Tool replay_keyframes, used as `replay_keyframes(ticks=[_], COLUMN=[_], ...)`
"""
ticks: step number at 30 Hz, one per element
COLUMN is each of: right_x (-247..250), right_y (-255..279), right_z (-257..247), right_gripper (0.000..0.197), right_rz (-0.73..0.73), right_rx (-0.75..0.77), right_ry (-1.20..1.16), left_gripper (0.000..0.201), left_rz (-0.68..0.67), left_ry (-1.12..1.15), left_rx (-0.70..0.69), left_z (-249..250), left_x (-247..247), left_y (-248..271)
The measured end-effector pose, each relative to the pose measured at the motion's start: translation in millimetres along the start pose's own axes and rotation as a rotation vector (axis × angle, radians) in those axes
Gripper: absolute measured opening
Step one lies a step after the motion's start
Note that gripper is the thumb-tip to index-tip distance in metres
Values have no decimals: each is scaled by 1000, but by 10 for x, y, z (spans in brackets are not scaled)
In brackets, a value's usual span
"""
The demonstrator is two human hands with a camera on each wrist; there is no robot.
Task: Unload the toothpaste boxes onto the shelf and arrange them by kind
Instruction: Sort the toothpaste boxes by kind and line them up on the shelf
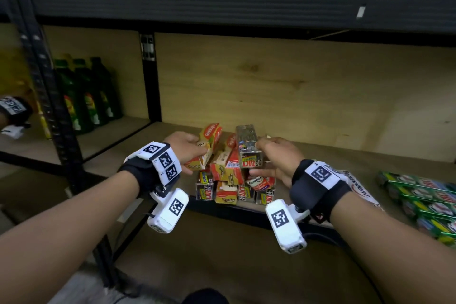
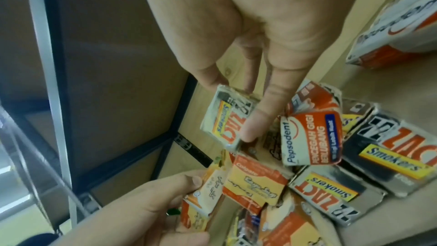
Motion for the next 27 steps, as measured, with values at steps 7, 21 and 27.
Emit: replay_keyframes(ticks=[7,21,27], right_x=[-60,279,747], right_y=[-97,131,376], right_z=[-16,-71,-104], right_gripper=[37,27,20], right_rz=[-2,39,80], right_rx=[16,76,51], right_ry=[291,398,455], left_gripper=[65,33,26], left_rz=[-105,16,2], left_ry=[-211,-451,-624], left_rx=[-44,-296,-508], left_z=[-97,487,969], left_x=[-153,-270,-702], left_y=[-121,124,293])
Point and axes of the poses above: each hand's wrist, its own y-axis away from the middle knuckle, its own x-axis out of the back of the hand, z = x × y, the point moved 3 cm from there along -y, towards the middle knuckle, and after that the axes turned 11 degrees about -z, right-handed, at the moved point
